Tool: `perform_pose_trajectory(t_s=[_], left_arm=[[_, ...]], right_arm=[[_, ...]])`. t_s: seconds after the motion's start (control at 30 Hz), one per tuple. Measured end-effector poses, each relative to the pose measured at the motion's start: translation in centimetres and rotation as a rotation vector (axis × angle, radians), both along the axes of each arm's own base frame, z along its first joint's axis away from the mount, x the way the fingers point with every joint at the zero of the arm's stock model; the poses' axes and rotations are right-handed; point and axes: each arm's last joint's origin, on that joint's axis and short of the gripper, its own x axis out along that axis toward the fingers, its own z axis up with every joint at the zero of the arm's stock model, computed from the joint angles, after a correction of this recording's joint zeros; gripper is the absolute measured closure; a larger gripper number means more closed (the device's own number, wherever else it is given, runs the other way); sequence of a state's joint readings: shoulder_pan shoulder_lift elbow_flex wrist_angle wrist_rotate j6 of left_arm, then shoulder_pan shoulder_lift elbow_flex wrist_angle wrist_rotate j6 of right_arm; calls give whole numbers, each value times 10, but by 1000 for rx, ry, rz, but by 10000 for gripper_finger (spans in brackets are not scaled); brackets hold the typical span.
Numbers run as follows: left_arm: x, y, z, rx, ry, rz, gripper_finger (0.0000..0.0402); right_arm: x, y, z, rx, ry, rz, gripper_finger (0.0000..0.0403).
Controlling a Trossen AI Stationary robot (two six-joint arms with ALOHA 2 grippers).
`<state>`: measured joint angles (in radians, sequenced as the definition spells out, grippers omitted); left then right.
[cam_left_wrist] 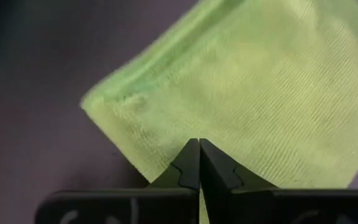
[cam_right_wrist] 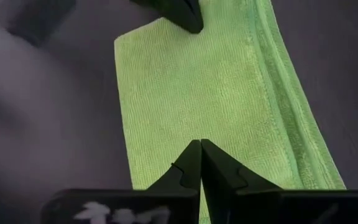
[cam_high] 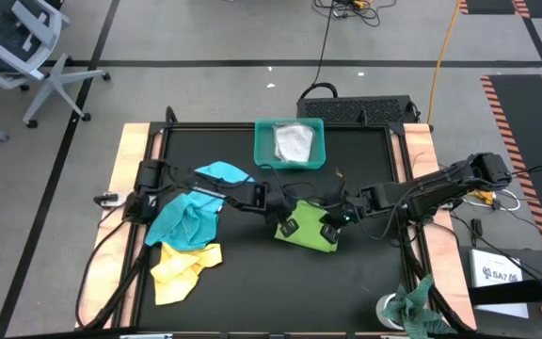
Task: Fold microfiber towels
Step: Put the green microfiber towel into the blue bin
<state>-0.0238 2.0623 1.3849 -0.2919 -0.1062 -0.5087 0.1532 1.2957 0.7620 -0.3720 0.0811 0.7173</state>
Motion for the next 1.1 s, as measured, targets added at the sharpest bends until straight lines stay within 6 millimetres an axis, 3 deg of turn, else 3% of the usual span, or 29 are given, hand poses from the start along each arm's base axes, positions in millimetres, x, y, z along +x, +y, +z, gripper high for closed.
perform_pose_trajectory(t_s=[0.3,0.77,0.9,1.1], left_arm=[[-2,7,-3,32,33,22,392],[-2,4,-3,19,35,10,398],[-2,4,-3,18,34,12,392],[-2,3,-2,2,29,2,397]], right_arm=[[-3,8,-2,4,12,29,403],[-36,-10,-55,-56,140,-117,403],[-34,-11,-53,-53,118,-114,403],[-26,-8,-33,-37,18,-93,403]])
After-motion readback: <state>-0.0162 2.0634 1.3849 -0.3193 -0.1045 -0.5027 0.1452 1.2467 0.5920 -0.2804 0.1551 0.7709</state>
